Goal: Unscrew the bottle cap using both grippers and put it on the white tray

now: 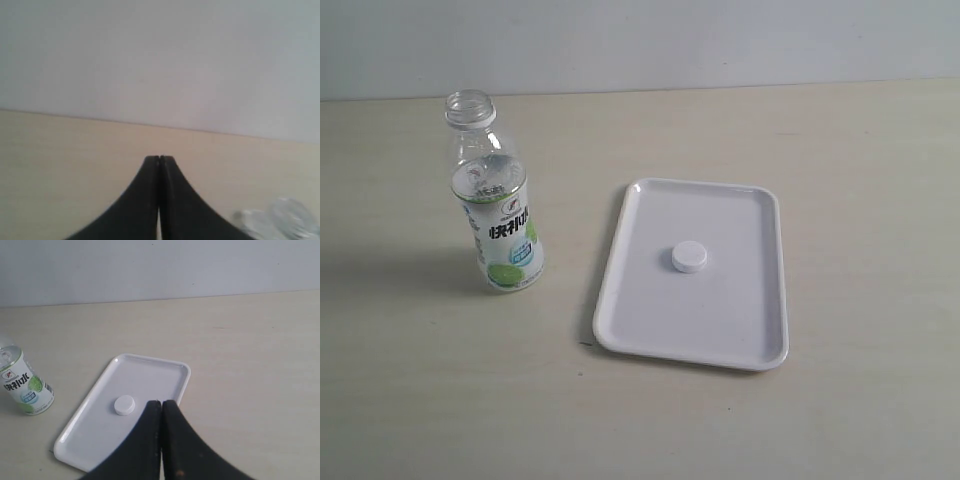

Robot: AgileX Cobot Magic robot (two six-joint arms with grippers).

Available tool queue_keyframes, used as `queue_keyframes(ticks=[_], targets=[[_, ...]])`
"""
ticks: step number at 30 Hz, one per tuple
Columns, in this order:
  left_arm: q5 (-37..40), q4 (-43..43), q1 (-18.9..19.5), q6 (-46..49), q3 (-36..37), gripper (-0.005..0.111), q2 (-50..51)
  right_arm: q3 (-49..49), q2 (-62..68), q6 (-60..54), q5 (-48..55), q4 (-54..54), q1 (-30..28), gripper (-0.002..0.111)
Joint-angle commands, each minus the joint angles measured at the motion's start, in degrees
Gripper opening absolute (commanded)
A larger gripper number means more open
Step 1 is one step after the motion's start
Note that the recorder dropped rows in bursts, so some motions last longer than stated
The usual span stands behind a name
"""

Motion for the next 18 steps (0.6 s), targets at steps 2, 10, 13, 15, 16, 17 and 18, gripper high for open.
queue_keyframes(ticks=[2,10,13,15,16,17,18], targets=[[29.7,-1.1,-4.9,5.3,0.8,0.0,-13.5,0.2,-0.2,0.2,-0.4,-0.5,-0.1,0.0],[31.0,3.4,-12.0,5.3,15.0,0.0,-34.9,0.2,-0.2,0.2,-0.4,-0.2,-0.1,0.0],[29.0,3.4,-12.8,5.3,20.1,0.0,-43.8,0.2,-0.2,0.2,-0.4,-0.2,-0.1,0.0],[28.1,3.4,-13.0,5.3,23.2,0.0,-49.8,0.2,-0.2,0.2,-0.4,-0.2,-0.1,0.0],[28.1,3.4,-13.2,5.3,24.4,0.0,-52.2,0.2,-0.2,0.2,-0.4,-0.2,-0.1,0.0],[28.1,3.4,-13.2,5.3,25.5,0.0,-54.6,0.2,-0.2,0.2,-0.4,-0.2,-0.1,0.0],[28.1,3.4,-13.2,5.3,27.4,0.0,-58.0,0.2,-0.2,0.2,-0.4,-0.2,-0.1,0.0]])
